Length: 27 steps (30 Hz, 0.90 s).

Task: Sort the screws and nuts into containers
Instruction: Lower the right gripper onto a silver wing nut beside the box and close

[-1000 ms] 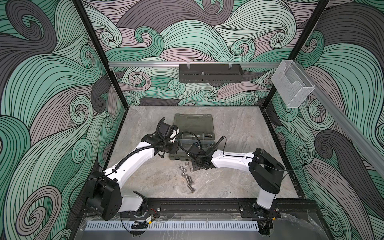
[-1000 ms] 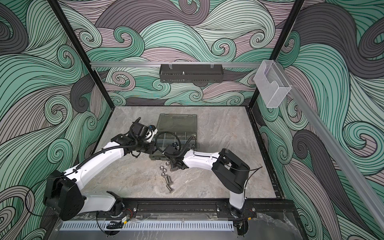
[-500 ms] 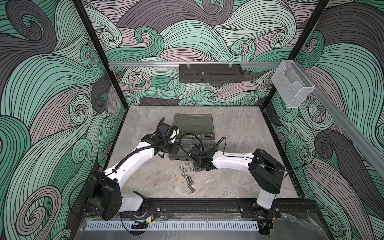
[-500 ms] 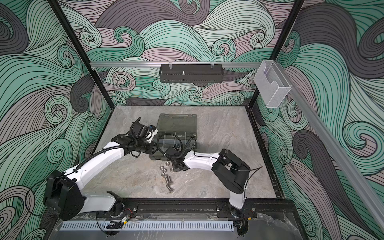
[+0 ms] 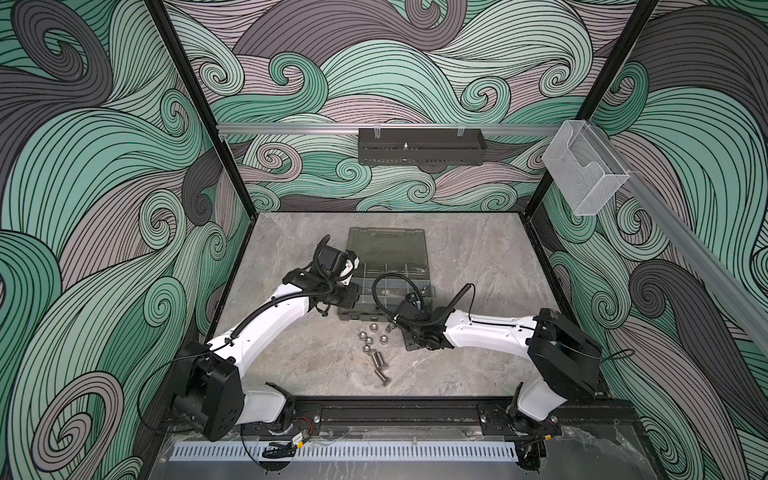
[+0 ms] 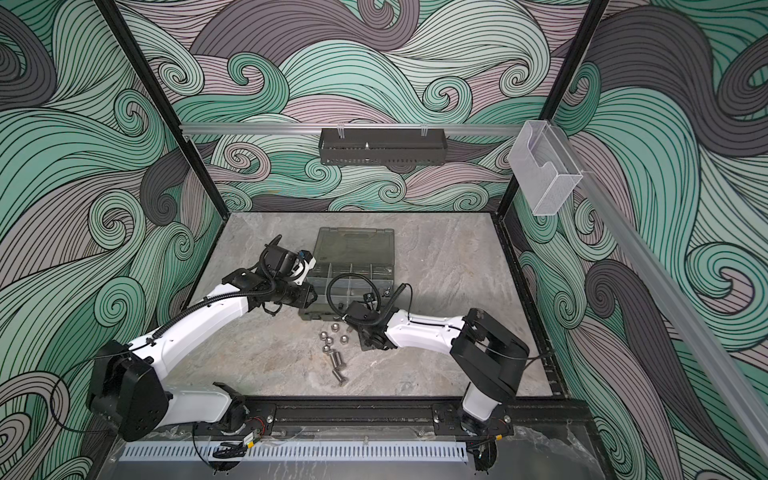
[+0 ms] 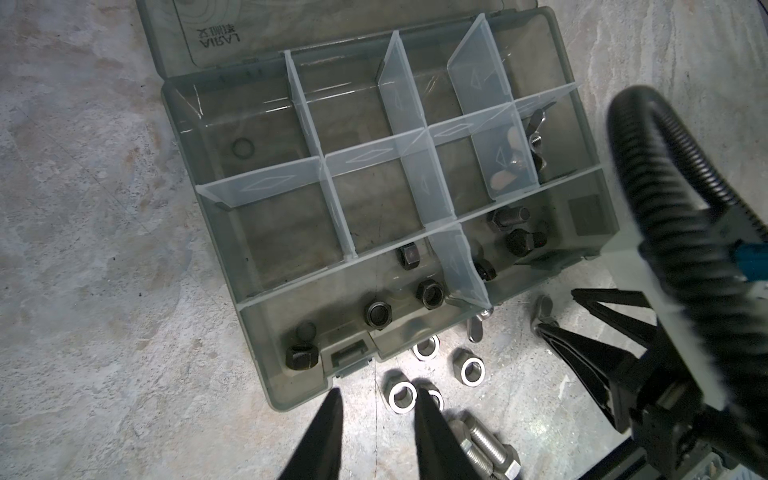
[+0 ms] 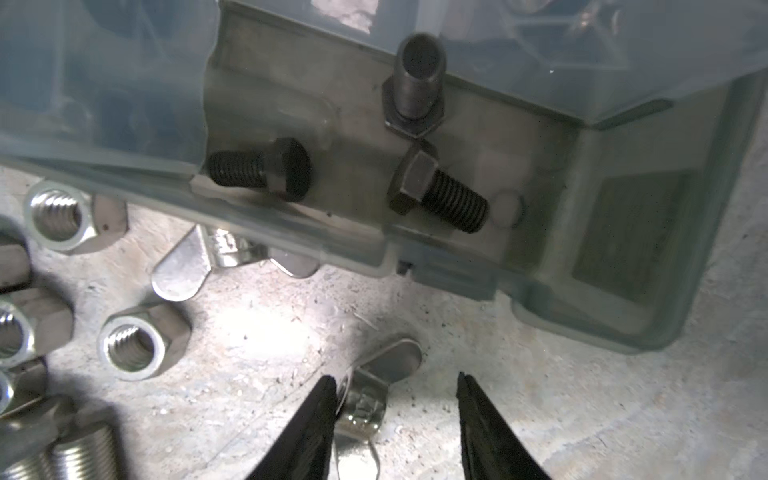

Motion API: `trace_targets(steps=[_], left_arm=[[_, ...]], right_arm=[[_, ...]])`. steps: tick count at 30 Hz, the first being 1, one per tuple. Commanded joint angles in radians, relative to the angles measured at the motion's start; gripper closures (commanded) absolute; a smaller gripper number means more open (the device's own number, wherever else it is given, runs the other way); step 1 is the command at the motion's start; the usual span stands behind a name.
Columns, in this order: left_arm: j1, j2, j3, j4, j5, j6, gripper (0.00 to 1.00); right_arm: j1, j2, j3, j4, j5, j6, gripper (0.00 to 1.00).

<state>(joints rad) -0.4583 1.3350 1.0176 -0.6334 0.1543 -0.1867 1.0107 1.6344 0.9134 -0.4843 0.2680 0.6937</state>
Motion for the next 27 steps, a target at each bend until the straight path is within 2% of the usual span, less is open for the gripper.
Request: trace_targets(steps=[1, 9, 14, 27], left_arm=[[0.009, -0.001, -0.004, 0.006, 0.017, -0.006, 0.67], [0.009, -0.001, -0.004, 0.008, 0.022, -0.008, 0.66], [0.009, -0.001, -0.004, 0.008, 0.024, -0.010, 0.66], [0.010, -0.004, -0.004, 0.008, 0.024, -0.009, 0.67]], right_arm=[[-0.001, -0.037, -0.028, -0.028, 0.041, 0.031, 0.49], [0.000, -0.051, -0.018, -0.007, 0.013, 0.025, 0.48], [-0.001, 0.006, -0.001, 0.030, -0.026, 0.022, 0.49], [0.000, 0.034, -0.025, 0.065, -0.046, 0.044, 0.63]])
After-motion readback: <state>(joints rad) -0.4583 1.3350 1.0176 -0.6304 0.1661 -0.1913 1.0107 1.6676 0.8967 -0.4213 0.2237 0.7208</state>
